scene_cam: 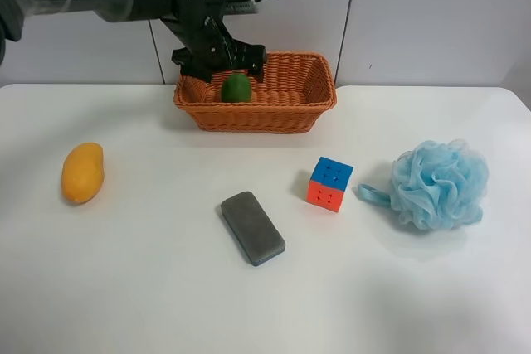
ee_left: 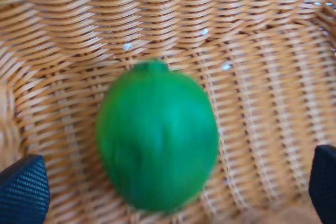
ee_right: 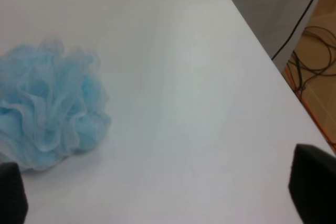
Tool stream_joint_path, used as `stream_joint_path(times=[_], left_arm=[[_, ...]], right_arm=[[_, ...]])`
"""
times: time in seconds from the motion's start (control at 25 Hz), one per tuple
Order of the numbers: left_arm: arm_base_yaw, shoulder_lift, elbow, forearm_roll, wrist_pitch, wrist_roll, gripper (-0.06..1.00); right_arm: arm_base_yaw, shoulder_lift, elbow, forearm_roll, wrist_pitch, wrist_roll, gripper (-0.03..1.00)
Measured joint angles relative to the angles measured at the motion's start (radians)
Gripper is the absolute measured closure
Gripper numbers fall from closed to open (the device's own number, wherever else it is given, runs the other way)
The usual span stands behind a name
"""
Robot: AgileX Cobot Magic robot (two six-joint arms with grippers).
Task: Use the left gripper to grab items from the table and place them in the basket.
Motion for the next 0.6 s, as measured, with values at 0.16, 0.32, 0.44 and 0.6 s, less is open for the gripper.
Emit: stream_joint_path(times=[0.16, 0.32, 0.44, 0.6], left_arm=[[0.004, -0.083, 0.0, 0.001, 0.154, 0.001, -0.05], [0.014, -0.179, 0.0, 0.003, 0.322, 0.008, -0.05], [0.022, -0.252, 0.0, 0.01, 0.432, 0.041, -0.05], [0.03, -0.339, -0.004, 0.029, 0.558, 0.099, -0.05]], right_arm=[[0.0, 0.0, 0.0, 0.0, 0.0, 0.0, -0.02], [0.0, 0.0, 0.0, 0.0, 0.0, 0.0, -0.02], [0.0, 0.0, 0.0, 0.0, 0.0, 0.0, -0.02], [0.0, 0.0, 0.0, 0.0, 0.0, 0.0, -0.02]])
